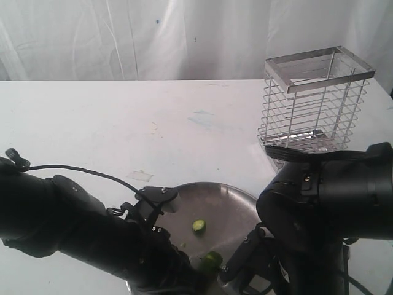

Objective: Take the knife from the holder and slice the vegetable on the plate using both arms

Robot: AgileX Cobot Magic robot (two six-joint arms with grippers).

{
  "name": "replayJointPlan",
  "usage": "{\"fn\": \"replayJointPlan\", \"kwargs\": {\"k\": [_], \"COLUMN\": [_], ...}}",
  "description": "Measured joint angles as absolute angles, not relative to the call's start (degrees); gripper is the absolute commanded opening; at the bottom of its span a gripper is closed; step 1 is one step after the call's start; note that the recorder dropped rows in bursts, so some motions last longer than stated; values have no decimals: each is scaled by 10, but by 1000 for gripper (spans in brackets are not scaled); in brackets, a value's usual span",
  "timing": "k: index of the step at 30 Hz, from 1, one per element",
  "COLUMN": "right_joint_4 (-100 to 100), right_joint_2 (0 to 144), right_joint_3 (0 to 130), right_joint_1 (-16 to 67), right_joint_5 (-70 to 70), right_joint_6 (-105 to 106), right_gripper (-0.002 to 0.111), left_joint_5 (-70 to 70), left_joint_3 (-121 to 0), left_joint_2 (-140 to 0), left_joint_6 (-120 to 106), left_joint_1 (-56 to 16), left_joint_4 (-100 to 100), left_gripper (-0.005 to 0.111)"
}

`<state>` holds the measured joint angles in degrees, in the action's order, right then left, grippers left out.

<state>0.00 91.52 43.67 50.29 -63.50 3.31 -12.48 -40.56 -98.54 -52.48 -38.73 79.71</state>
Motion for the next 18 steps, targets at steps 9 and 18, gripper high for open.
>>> {"fn": "replayJointPlan", "kwargs": {"k": [9,18], "right_joint_4": [-5,-13], "right_joint_2": [915,915], "right_joint_3": [437,437], "right_joint_1": [503,503], "right_joint_5": [-637,-647], "right_joint_6": [34,34], "right_gripper": [0,0], "left_joint_5": [-121,-141], "left_joint_3": [-407,-407], "left_joint_2": [-999,-1005], "left_joint_6": [-513,-512], "left_joint_1": [-387,-363], "left_joint_4": [810,825], "left_gripper": [0,0]}}
